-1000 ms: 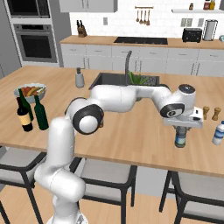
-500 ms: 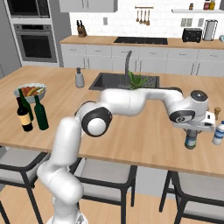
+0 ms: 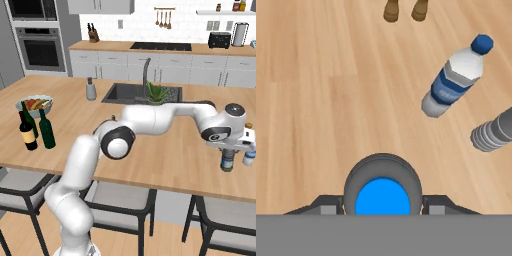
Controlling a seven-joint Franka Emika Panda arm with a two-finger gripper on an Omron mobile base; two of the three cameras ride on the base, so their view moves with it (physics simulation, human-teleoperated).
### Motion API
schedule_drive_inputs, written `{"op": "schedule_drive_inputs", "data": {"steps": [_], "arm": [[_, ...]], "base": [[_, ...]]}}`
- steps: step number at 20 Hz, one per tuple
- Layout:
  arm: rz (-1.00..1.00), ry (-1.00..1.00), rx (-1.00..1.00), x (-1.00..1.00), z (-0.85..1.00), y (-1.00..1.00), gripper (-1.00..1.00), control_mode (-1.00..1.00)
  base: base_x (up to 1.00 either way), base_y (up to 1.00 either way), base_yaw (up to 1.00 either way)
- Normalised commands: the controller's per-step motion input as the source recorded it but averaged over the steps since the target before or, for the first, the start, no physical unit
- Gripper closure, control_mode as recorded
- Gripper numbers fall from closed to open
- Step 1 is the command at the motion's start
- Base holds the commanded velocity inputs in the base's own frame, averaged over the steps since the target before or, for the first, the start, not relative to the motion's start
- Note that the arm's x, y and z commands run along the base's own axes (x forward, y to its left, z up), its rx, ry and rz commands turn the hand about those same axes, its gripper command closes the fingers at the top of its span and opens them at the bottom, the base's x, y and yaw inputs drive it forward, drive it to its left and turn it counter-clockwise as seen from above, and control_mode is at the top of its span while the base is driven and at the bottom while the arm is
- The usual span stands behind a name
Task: Move the plastic bottles in the middle to the plastics group, and the glass bottles in the middle to the glass group.
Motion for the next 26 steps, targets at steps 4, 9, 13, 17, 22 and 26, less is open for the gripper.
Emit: {"op": "schedule_drive_inputs", "data": {"steps": [4, 9, 13, 17, 22, 26], "arm": [[-0.06, 0.0, -0.05, 0.0, -0.14, -0.13, 1.0, -1.0], [-0.06, 0.0, -0.01, 0.0, -0.24, -0.07, 1.0, -1.0], [-0.02, 0.0, 0.0, 0.04, -0.55, -0.01, 1.0, -1.0], [-0.02, 0.0, 0.0, 0.0, -0.08, -0.02, 1.0, -1.0], [0.0, -0.1, 0.0, 0.28, 0.0, -0.19, 1.0, -1.0], [0.0, -0.1, 0.0, 0.41, 0.0, -0.34, 1.0, -1.0]], "base": [[0.0, 0.0, 0.0], [0.0, 0.0, 0.0], [0.0, 0.0, 0.0], [0.0, 0.0, 0.0], [0.0, 0.0, 0.0], [0.0, 0.0, 0.0]]}}
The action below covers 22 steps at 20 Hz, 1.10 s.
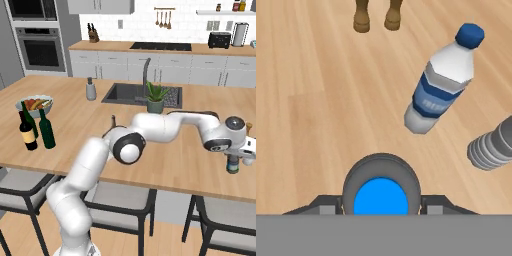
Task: Move the plastic bottles in the middle to the plastics group, and the glass bottles in the middle to the glass group.
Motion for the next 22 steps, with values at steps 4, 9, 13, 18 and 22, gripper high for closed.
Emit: {"op": "schedule_drive_inputs", "data": {"steps": [4, 9, 13, 18, 22], "arm": [[0.0, -0.01, 0.0, 0.18, 0.0, -0.37, 1.0, -1.0], [0.0, 0.13, 0.07, 0.02, -0.4, -0.02, 1.0, -1.0], [0.0, 0.11, 0.04, 0.01, -0.43, 0.0, 1.0, -1.0], [0.0, 0.01, 0.01, 0.0, -0.04, 0.0, -1.0, -1.0], [0.0, 0.0, 0.0, 0.0, 0.0, -0.02, -1.0, -1.0]], "base": [[0.0, 0.0, 0.0], [0.0, 0.0, 0.0], [0.0, 0.0, 0.0], [0.0, 0.0, 0.0], [0.0, 0.0, 0.0]]}}
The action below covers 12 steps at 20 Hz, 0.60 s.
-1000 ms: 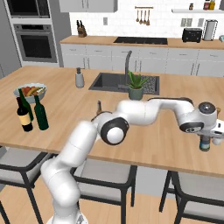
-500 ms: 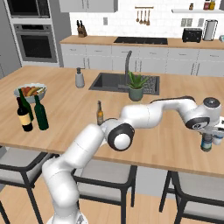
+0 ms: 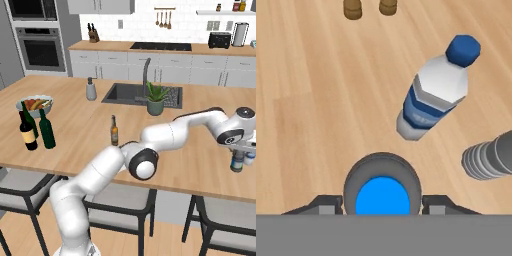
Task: Move the plastic bottles in the middle to the plastics group, and the glass bottles in the middle to the glass group.
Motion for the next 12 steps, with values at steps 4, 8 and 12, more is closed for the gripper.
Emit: {"op": "schedule_drive_inputs", "data": {"steps": [4, 8, 12], "arm": [[0.0, 0.0, 0.0, 0.0, 0.0, -0.07, -1.0, -1.0], [0.0, 0.0, 0.0, -0.01, 0.03, 0.12, -1.0, -1.0], [0.0, -0.03, 0.0, -0.09, 0.02, 0.5, -1.0, -1.0]], "base": [[0.0, 0.0, 0.0], [0.0, 0.0, 0.0], [0.0, 0.0, 0.0]]}}
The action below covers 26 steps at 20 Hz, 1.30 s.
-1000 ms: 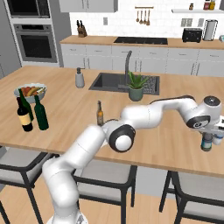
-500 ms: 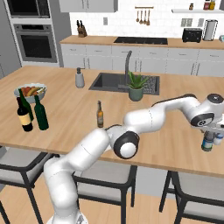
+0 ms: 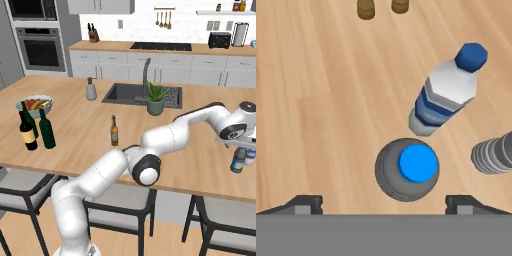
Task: Move the plastic bottles in the middle to the plastics group, and the glass bottles in the middle to the glass group.
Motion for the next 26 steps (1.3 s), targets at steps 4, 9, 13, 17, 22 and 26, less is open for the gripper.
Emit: {"op": "schedule_drive_inputs", "data": {"steps": [4, 9, 13, 17, 22, 26], "arm": [[0.0, -0.1, -0.06, -0.54, 0.02, 0.71, -1.0, -1.0], [-0.01, -0.21, -0.15, -0.59, 0.09, 0.7, -1.0, -1.0], [-0.03, -0.28, -0.22, -0.45, -0.13, 0.9, -1.0, -1.0], [-0.02, -0.52, -0.25, -0.34, -0.25, 1.0, -1.0, -1.0], [-0.03, -0.55, -0.24, -0.16, -0.46, 1.0, -1.0, -1.0], [0.0, -0.22, -0.1, 0.06, 0.0, 1.0, -1.0, -1.0]], "base": [[0.0, 0.0, 0.0], [0.0, 0.0, 0.0], [0.0, 0.0, 0.0], [0.0, 0.0, 0.0], [0.0, 0.0, 0.0], [0.0, 0.0, 0.0]]}}
